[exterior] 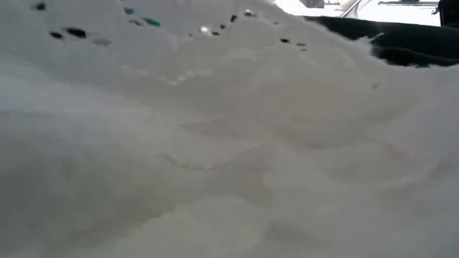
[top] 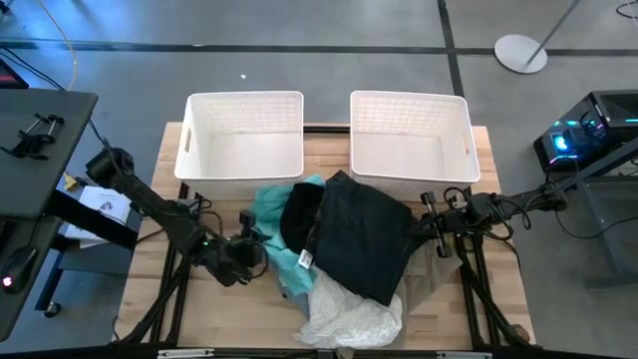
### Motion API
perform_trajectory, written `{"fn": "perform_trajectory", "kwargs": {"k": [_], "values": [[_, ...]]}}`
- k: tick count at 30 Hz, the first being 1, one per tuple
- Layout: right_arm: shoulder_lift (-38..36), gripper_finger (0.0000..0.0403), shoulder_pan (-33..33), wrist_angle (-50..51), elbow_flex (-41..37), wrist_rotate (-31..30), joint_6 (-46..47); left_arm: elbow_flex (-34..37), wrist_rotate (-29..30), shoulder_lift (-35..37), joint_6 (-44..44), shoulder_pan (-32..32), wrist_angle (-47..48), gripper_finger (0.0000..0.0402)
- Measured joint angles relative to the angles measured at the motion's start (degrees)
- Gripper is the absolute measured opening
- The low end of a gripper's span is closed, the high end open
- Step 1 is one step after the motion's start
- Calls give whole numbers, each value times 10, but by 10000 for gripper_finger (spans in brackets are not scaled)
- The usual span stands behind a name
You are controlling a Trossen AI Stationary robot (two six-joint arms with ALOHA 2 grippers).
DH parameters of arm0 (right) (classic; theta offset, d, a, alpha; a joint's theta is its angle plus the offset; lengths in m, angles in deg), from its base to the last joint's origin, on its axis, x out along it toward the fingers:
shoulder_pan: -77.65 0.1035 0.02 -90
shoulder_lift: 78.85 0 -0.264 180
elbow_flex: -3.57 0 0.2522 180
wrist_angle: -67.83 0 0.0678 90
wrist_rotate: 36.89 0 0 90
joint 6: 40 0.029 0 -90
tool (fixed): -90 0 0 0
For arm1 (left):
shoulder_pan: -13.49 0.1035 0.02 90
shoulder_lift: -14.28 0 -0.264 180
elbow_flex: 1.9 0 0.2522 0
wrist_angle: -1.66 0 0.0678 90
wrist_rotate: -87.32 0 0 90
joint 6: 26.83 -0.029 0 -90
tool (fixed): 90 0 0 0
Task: Sort clothes
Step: Put the light blue shorts into the left white laundry bin
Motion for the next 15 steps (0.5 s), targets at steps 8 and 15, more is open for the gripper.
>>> {"fn": "perform_trajectory", "kwargs": {"k": [8,15], "values": [[0,0,0,0,0,0,0,-132,126,83,-177,-19,8,2],[0,0,0,0,0,0,0,-211,146,121,-418,-18,-137,1]]}}
